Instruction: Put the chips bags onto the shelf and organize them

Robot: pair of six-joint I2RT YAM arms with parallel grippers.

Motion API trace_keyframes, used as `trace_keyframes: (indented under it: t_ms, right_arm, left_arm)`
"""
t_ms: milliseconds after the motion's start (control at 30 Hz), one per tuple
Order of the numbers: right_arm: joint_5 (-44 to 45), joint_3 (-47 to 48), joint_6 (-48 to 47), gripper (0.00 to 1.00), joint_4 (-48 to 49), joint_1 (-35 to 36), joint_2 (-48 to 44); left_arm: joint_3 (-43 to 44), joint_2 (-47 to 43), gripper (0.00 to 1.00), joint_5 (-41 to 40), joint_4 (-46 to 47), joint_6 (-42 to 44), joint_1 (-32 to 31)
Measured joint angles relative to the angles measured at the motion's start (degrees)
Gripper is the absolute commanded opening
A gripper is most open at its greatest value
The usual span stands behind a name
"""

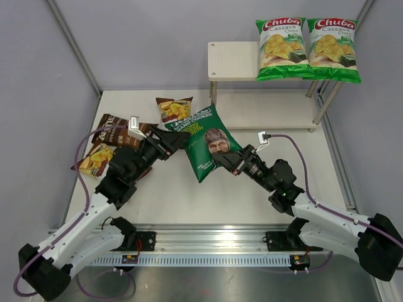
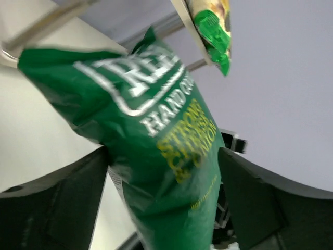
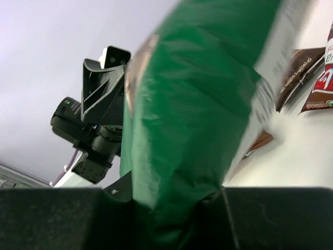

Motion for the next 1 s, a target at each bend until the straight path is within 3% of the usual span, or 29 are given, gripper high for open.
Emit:
trace_keyframes:
  t_ms: [133, 500, 767, 1000]
  right_arm:
    - [1.49, 3.89, -2.34, 0.18, -5.79, 0.00, -1.42]
    - [3.48, 18.27, -6.75, 0.15, -16.09, -2.40, 2.58]
    - [2.40, 30.84, -8.55, 0.15, -18.21, -9.70, 9.75]
    - [1.44, 42.64, -9.16, 0.15, -19.04, -15.06, 18.23]
  left_arm:
    - [4.26, -3.89, 0.99, -4.79, -10.54, 4.70, 0.87]
    - [11.91, -13.94, 0.99, -16.39, -33.92, 19.50, 1.49]
    - [18.53, -14.97, 0.99, -16.81, -46.34, 30.36, 1.53]
    - [19.10, -19.02, 0.99, -14.84, -52.48, 38.07, 1.53]
